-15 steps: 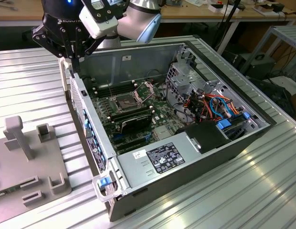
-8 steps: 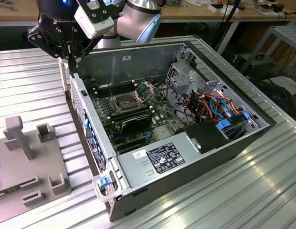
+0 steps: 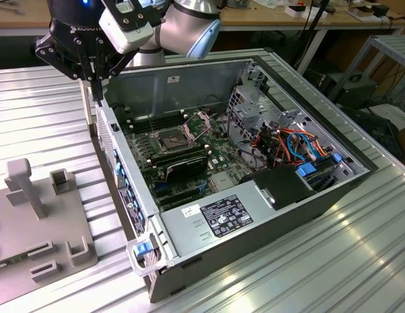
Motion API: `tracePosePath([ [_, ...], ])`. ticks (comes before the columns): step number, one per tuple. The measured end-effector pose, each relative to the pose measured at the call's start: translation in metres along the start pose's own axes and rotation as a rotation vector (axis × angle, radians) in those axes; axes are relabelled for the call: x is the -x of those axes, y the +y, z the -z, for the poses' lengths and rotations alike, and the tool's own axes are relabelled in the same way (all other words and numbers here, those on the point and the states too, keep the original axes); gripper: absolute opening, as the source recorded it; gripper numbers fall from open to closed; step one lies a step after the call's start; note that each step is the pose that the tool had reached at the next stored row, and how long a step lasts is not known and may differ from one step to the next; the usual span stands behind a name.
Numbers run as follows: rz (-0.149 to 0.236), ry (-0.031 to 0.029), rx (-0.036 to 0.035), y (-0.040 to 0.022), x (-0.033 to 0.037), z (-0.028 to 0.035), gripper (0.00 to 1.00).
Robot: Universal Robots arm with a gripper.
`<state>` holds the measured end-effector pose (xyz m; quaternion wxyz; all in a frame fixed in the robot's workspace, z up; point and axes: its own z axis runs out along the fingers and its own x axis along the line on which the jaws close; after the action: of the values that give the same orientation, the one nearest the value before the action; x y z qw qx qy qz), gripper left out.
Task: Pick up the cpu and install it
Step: 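Reach for the cpu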
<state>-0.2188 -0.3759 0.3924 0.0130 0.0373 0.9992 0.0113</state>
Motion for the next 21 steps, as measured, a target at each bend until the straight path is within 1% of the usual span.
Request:
tracePosePath([
  [8, 0.0, 0.0, 0.0, 0.0, -0.0001, 0.0, 0.11],
  [11, 0.0, 0.0, 0.0, -0.0001, -0.0018, 0.0001, 0.11],
  [18, 0.0, 0.0, 0.0001, -0.0006, -0.0085, 0.0002, 0.11],
  [21, 0.0, 0.0, 0.0001, -0.0007, -0.0093, 0.0002, 0.11],
])
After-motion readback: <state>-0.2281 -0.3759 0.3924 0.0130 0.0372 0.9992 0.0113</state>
